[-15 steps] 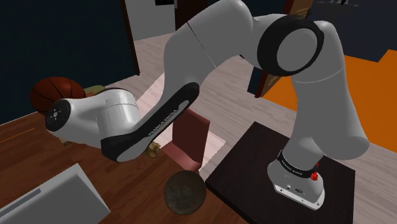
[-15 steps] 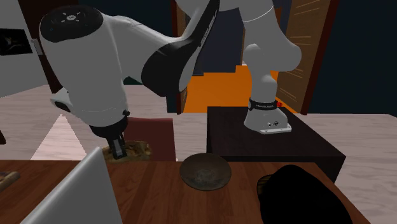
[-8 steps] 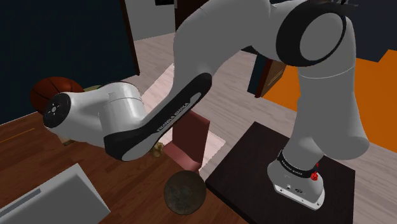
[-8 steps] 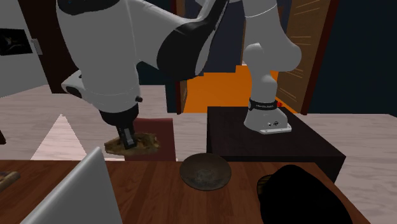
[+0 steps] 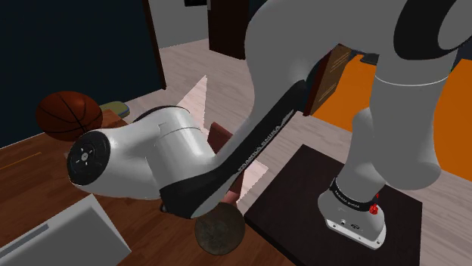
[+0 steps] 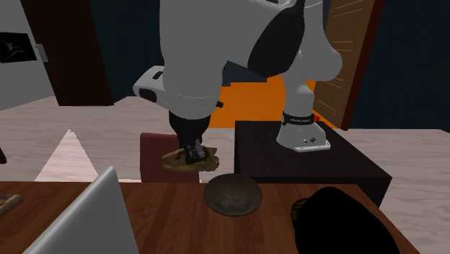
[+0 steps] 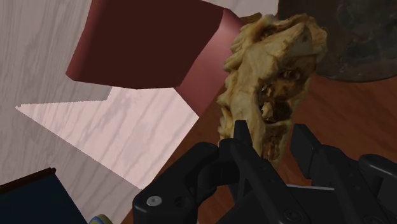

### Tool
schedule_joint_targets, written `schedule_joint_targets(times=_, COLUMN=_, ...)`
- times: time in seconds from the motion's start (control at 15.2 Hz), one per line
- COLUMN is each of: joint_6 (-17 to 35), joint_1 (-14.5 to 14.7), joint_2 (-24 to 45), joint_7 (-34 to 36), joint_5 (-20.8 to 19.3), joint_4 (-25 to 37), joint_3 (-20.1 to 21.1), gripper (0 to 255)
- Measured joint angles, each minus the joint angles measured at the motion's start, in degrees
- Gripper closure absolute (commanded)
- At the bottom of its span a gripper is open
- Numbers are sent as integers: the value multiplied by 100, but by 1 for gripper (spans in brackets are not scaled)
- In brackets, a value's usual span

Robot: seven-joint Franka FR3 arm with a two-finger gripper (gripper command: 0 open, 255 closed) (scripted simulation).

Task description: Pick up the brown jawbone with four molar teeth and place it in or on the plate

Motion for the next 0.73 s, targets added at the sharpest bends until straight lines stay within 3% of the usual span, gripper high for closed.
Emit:
schedule_joint_targets(times=0.46, joint_6=-56, joint_1=287, joint_2=-916, joint_7=481, joint_5=544, joint_4=-995, joint_3=426, gripper=255)
schedule_joint_targets(times=0.73, joint_6=141, joint_1=321, joint_2=-822, joint_7=671, joint_5=480, joint_4=-1170, joint_3=437, gripper=255)
